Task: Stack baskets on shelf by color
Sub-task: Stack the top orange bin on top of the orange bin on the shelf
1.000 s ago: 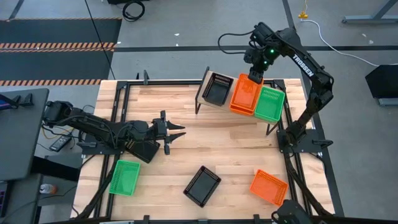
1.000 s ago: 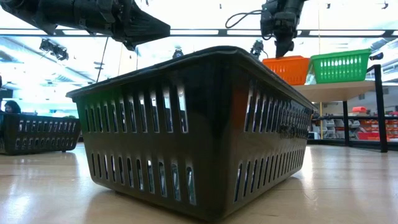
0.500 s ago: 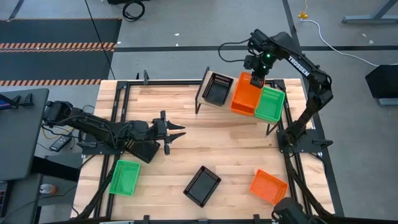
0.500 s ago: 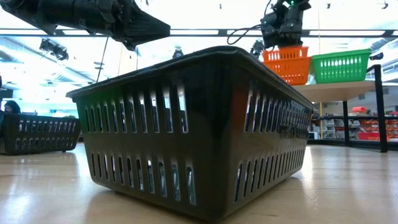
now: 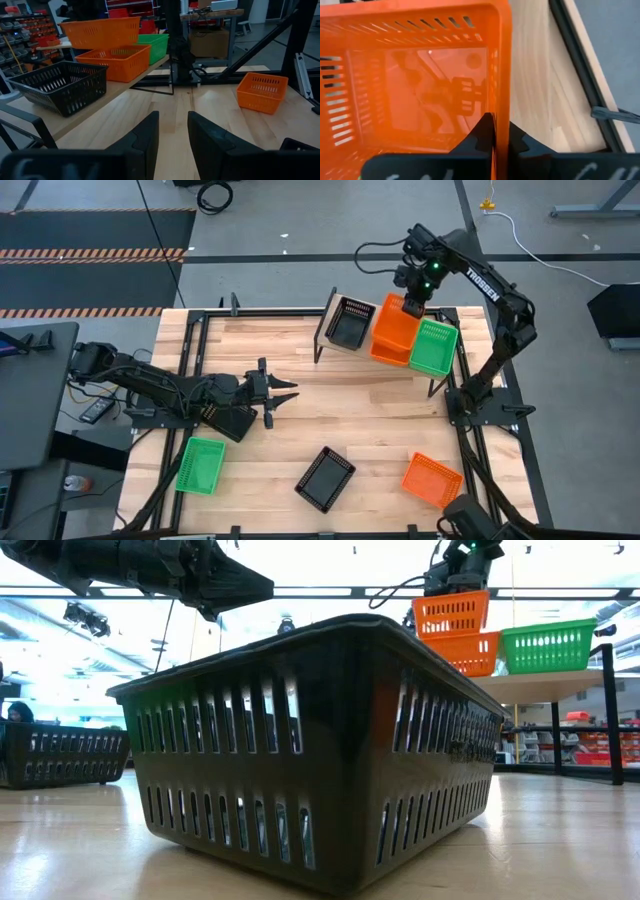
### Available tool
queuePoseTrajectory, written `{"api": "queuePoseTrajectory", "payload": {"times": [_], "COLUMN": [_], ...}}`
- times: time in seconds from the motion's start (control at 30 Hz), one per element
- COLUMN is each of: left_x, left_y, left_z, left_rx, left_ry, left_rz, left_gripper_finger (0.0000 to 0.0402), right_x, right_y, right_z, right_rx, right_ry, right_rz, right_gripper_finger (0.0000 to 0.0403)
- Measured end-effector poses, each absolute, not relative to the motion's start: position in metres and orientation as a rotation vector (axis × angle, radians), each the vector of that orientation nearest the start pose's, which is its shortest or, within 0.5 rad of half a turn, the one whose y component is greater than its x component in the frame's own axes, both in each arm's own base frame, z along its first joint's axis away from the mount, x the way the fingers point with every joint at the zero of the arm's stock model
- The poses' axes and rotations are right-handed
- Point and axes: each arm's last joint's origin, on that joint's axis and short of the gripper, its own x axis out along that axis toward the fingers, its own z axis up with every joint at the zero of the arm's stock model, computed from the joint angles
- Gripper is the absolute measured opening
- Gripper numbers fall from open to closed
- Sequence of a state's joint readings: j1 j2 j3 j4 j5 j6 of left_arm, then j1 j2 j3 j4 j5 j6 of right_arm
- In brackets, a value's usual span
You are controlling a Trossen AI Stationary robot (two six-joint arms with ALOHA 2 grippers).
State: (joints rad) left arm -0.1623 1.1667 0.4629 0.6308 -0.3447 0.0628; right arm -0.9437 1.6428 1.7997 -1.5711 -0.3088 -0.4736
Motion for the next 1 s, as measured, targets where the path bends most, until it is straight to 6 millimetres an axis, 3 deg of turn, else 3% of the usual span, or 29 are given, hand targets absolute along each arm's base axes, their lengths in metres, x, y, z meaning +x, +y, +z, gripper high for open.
{"api": "queuePoseTrajectory", "payload": {"times": [0.2, 0.43, 1.0], "left_x": [0.235, 0.235, 0.235], "left_y": [-0.029, -0.029, -0.029], "left_z": [0.226, 0.226, 0.226], "left_rx": [0.081, 0.081, 0.082], "left_ry": [0.077, 0.082, 0.084], "left_rz": [0.180, 0.180, 0.180], "left_gripper_finger": [0.0110, 0.0110, 0.0110], "right_x": [0.177, 0.175, 0.180], "right_y": [-0.226, -0.228, -0.229], "right_z": [0.363, 0.351, 0.349], "right_rx": [0.427, 0.397, 0.411], "right_ry": [1.263, 1.337, 1.261], "right_rz": [-0.232, -0.258, -0.215], "right_gripper_finger": [0.0010, 0.0039, 0.0050]}}
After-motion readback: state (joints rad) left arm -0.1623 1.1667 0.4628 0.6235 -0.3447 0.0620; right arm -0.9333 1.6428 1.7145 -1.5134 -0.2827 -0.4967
